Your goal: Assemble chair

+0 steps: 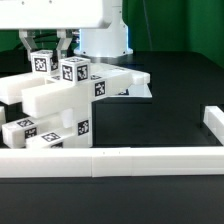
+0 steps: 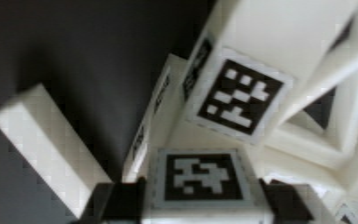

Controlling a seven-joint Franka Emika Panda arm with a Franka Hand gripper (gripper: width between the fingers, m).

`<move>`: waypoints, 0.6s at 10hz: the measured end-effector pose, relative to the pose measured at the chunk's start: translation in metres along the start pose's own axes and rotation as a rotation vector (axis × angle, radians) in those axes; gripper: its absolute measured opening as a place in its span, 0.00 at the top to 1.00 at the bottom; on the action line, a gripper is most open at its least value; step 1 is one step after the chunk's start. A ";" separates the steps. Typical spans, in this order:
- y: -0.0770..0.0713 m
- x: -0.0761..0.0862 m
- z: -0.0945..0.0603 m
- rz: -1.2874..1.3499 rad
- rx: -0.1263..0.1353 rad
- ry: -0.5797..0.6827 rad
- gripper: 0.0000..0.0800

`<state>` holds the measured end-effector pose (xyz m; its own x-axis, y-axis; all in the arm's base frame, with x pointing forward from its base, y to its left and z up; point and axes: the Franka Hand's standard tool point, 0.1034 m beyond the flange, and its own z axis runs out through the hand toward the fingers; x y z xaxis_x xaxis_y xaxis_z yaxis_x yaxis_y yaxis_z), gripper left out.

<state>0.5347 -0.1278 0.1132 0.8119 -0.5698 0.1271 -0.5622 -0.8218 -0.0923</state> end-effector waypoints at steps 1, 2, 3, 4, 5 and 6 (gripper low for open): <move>0.000 0.000 0.000 0.104 0.000 0.002 0.64; 0.002 0.001 0.000 0.176 0.001 0.003 0.64; 0.001 0.001 0.000 0.222 0.001 0.003 0.64; 0.001 0.001 0.000 0.297 0.002 0.003 0.64; 0.001 0.001 0.000 0.351 0.002 0.003 0.64; 0.001 0.001 0.000 0.382 0.003 0.003 0.64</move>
Offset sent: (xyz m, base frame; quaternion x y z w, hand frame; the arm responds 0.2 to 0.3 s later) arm 0.0000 0.0000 0.0000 0.0000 0.0000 0.1938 0.9810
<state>0.5350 -0.1291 0.1134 0.5430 -0.8353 0.0858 -0.8241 -0.5498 -0.1362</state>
